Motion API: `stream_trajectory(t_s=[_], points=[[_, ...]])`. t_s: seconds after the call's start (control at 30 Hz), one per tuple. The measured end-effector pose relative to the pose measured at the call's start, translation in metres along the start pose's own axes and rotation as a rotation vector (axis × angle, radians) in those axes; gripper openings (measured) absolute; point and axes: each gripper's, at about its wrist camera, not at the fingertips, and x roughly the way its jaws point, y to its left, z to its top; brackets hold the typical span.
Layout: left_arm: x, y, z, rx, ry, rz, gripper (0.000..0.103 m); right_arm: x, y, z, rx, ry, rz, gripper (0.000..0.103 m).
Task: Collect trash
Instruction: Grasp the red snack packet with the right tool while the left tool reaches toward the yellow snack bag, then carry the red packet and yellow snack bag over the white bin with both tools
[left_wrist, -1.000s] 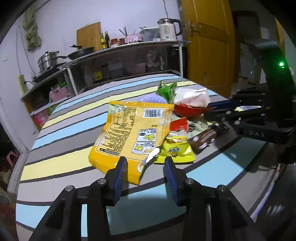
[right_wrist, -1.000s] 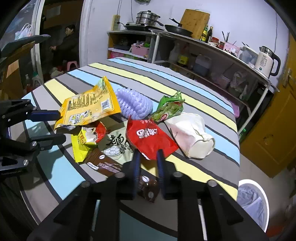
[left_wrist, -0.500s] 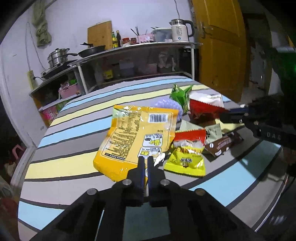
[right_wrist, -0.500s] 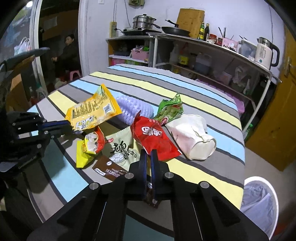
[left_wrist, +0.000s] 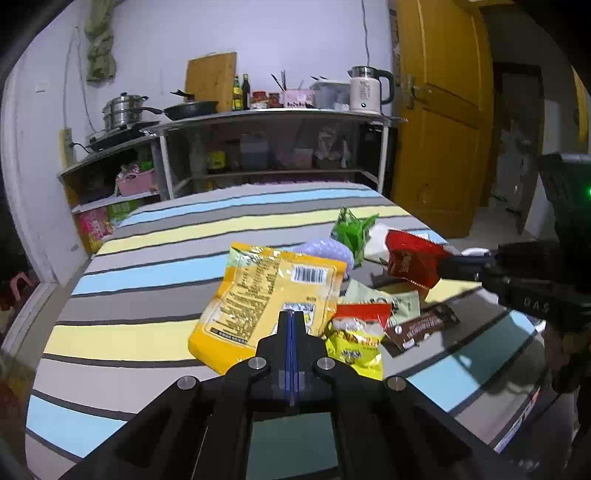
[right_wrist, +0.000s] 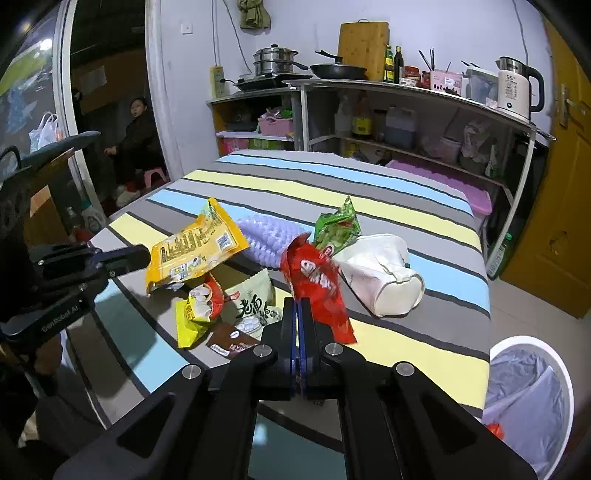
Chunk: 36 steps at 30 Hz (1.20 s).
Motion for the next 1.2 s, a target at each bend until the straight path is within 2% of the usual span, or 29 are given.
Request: stream_trajectory(t_s=[0.03, 0.07, 0.1, 0.17, 0.3, 0.47, 0.53, 0.6, 0.67, 0.93, 1.2], points=[[0.001, -0.001, -0.001, 0.006, 0.007, -0.008, 0.001, -0.001, 0.0, -0.001, 0.0, 0.0, 0.001, 0.001], [0.002, -0.001, -0.003, 0.015, 0.014, -0.003, 0.009, -0.001, 0.0, -0.001, 0.001, 0.0, 0.003, 0.001], [0.003, -0.001, -0.005, 0.025, 0.018, 0.006, 0.024, -0.002, -0.001, -0.002, 0.002, 0.0, 0.004, 0.001], [0.007, -0.005, -0.009, 0.064, 0.042, 0.018, 0.04, -0.003, -0.002, -0.003, 0.009, 0.0, 0.01, 0.001], [0.021, -0.016, -0.016, 0.157, 0.095, 0.052, 0.041, -0.003, -0.003, -0.005, 0.016, 0.0, 0.018, 0.001], [0.042, -0.02, -0.017, 0.212, 0.154, 0.133, 0.041, -0.001, -0.004, -0.005, 0.016, 0.0, 0.026, 0.001], [0.043, -0.02, -0.016, 0.209, 0.143, 0.147, 0.032, -0.001, -0.003, -0.005, 0.017, -0.001, 0.028, 0.001], [0.043, -0.018, -0.014, 0.191, 0.138, 0.142, 0.007, -0.001, -0.003, -0.006, 0.018, -0.001, 0.028, 0.001], [0.042, -0.015, -0.014, 0.176, 0.131, 0.147, 0.001, -0.002, -0.004, -0.006, 0.021, -0.003, 0.03, 0.001], [0.009, 0.007, -0.001, 0.014, 0.026, 0.102, 0.0, -0.007, -0.008, -0.007, 0.034, -0.016, 0.02, 0.001], [-0.024, 0.007, 0.017, -0.045, -0.057, 0.03, 0.0, -0.024, -0.01, -0.006, 0.055, -0.05, 0.005, 0.001]])
